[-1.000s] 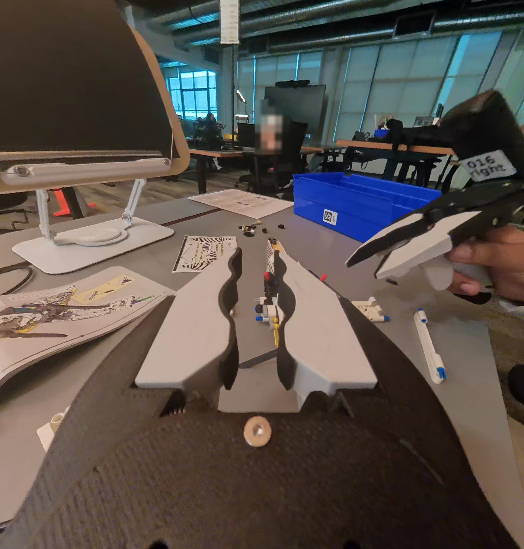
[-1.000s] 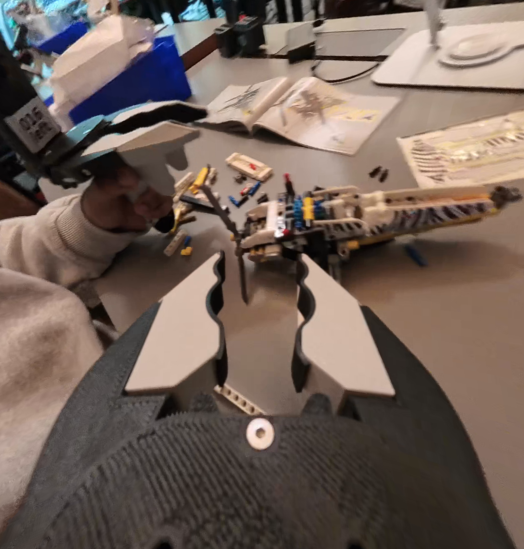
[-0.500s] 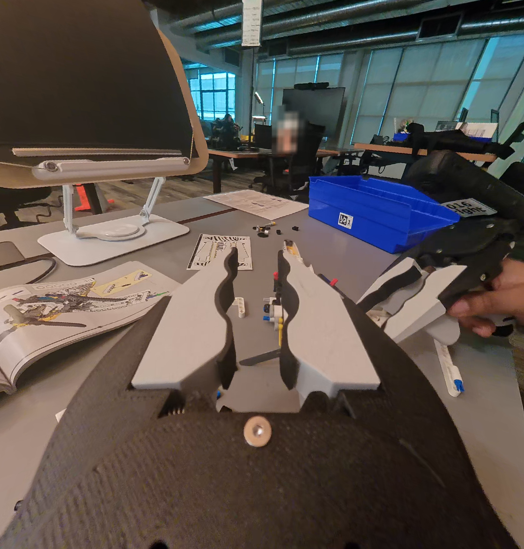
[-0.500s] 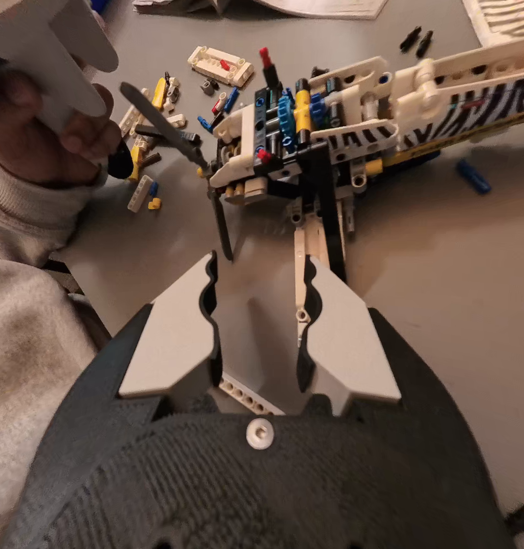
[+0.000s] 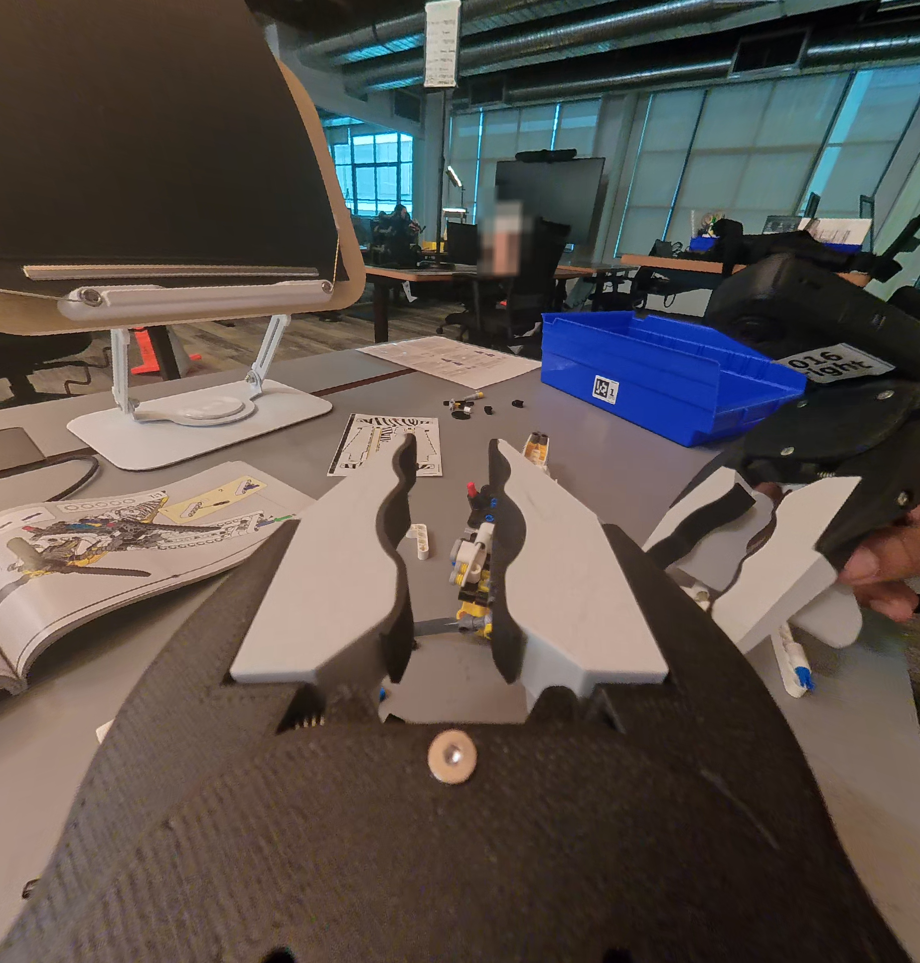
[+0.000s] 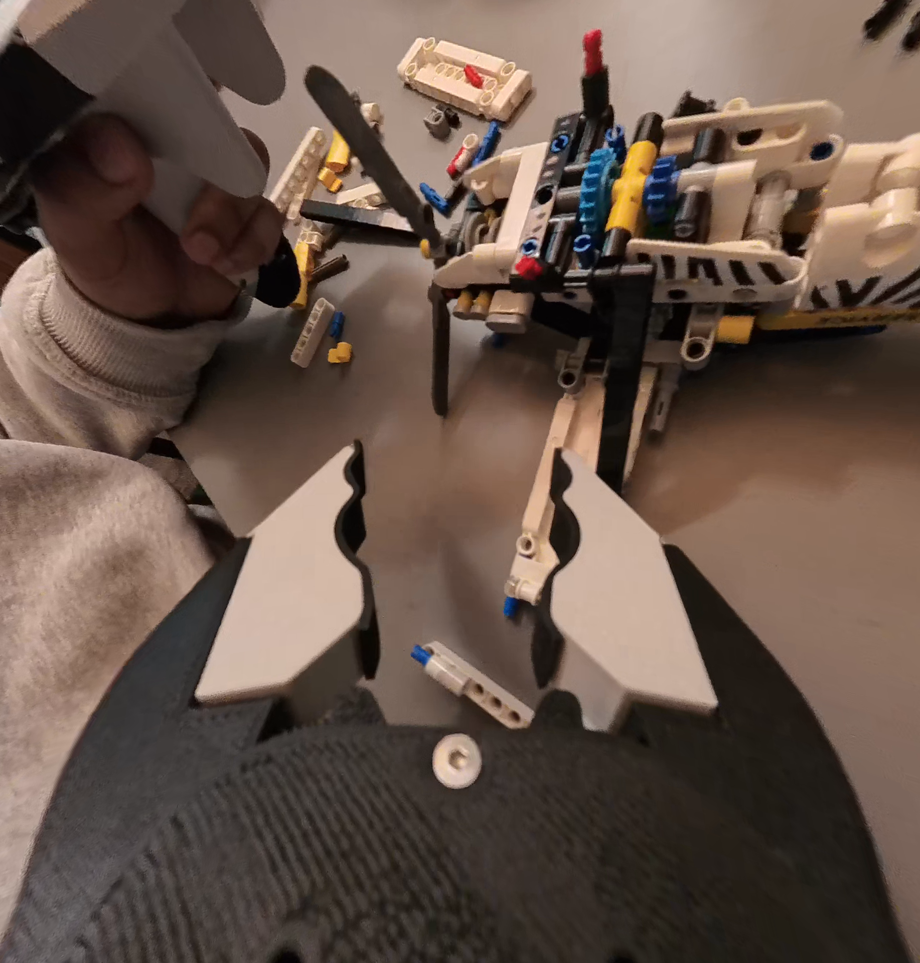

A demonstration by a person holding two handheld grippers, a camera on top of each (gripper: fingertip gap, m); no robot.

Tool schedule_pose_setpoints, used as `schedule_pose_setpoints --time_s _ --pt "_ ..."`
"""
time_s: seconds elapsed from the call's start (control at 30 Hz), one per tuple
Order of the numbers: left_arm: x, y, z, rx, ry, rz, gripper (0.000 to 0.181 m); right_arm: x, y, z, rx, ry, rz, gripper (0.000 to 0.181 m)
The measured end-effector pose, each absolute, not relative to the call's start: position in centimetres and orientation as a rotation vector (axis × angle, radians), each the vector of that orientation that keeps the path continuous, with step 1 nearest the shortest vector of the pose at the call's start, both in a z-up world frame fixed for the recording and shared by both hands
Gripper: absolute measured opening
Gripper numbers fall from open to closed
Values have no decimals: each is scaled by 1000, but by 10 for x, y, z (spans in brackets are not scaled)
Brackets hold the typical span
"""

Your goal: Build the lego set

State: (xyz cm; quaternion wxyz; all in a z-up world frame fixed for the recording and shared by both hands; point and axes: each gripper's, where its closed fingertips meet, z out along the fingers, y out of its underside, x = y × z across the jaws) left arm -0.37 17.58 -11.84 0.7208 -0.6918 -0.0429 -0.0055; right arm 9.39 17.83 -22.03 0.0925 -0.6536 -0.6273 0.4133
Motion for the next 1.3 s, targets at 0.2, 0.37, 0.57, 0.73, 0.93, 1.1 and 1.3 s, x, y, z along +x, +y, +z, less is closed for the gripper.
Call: schedule_pose_setpoints --time_s 0.2,0.37,0.57,0.73,0.93,1.1,1.3 --pt "-4 176 -118 -1525 -93 -8 25 87 152 -203 -1860 -1886 1435 66" --pt "-3 176 -118 -1524 -93 -14 25 86 179 -190 -1805 -1777 1342 61" --pt "-2 176 -118 -1528 -90 -19 25 93 221 -201 -1888 -1644 1209 64" --pt "-3 176 -119 -1528 -98 -27 25 92 213 -217 -1897 -1725 1226 68" --pt "-3 176 -119 -1527 -101 -35 25 86 200 -219 -1880 -1765 1245 71" --pt "-3 176 -118 -1525 -102 -36 25 82 187 -218 -1869 -1792 1287 72" --pt "-3 176 -118 -1523 -102 -37 25 74 167 -217 -1829 -1841 1329 73"
